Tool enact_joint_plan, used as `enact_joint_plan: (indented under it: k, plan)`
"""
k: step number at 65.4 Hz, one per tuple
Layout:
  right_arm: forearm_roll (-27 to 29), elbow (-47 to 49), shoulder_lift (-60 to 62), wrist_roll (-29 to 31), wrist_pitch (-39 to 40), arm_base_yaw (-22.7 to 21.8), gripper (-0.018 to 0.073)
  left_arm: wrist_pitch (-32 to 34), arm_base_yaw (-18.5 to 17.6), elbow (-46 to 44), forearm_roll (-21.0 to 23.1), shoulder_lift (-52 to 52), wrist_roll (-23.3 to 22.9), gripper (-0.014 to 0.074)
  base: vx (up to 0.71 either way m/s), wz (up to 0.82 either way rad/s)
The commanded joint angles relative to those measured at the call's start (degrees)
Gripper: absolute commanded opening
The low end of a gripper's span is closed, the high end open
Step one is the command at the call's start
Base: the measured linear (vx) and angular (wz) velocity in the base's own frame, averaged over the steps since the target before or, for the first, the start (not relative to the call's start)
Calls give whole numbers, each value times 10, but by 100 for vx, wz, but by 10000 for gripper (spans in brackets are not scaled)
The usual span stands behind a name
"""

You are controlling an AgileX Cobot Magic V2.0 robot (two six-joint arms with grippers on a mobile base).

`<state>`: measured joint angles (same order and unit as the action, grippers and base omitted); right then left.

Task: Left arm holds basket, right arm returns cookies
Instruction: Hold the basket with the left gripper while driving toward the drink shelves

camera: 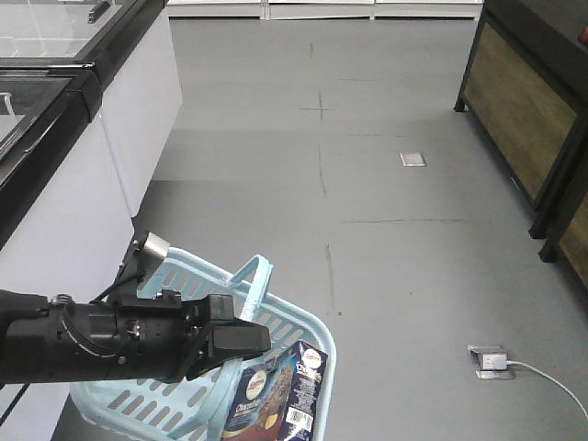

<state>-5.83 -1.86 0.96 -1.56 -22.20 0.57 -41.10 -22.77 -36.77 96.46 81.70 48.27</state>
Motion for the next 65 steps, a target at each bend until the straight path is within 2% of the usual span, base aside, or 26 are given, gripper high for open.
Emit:
enact_joint_plan:
  k: [1,65]
  plan:
    - [-4,3,3,6,43,1,-4,-28,-2,-16,53,-21,8,-8,0,0]
    - [-3,3,3,6,43,1,-4,-28,-2,-16,52,-21,8,-8,6,-1]
